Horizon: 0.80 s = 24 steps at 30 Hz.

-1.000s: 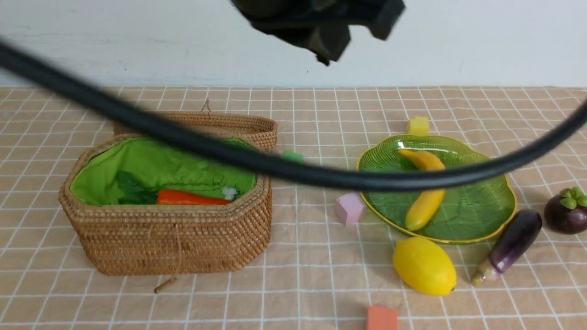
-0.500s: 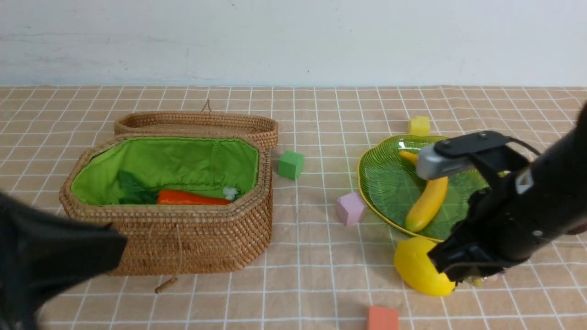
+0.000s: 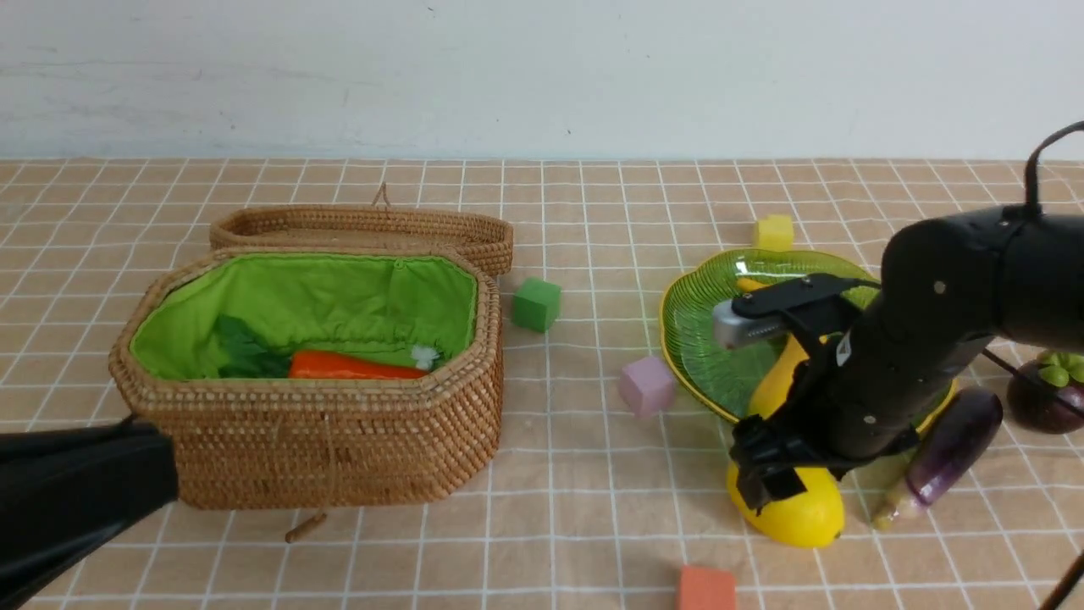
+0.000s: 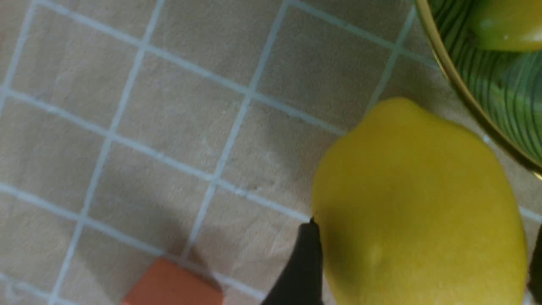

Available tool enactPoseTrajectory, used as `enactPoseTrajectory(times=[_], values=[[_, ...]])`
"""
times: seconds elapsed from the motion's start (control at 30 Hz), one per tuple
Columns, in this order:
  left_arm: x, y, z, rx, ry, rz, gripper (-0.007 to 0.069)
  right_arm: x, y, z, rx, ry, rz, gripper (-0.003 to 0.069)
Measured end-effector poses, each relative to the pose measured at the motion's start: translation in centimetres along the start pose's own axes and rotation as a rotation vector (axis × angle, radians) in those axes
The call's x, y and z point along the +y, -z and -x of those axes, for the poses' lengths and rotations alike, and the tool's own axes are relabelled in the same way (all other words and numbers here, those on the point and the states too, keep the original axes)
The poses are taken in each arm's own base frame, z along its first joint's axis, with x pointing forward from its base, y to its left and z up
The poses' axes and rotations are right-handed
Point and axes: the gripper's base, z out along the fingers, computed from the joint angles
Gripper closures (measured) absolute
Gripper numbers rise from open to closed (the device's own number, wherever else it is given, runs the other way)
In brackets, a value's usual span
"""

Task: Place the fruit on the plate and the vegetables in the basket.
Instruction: Use the right arm to grab a lemon and put it into the right plate

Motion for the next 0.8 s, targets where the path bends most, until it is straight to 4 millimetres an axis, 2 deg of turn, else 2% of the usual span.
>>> enactPoseTrajectory(times=[0.13,0.23,0.67,0.8], values=[[0.0,0.0,-0.1,0.006,0.000,0.001,0.0638,-0.2,-1.8,0.1,0.017,-0.003,-0.004,-0.0001],[0.0,0.0,-0.1,0.008,0.001,0.001,0.0638,-0.2,-2.1,0.1,0.024,-0.007,0.000,0.0028],[0.0,-0.1,-0.2,0.010,0.001,0.001,0.0638,0.0,-2.2,0.2,0.044,-0.027,0.019,0.0046],[0.0,-0.1,-0.2,0.010,0.001,0.001,0.0638,0.7,-0.5,-0.3,0.072,-0.082,0.075,0.0046]])
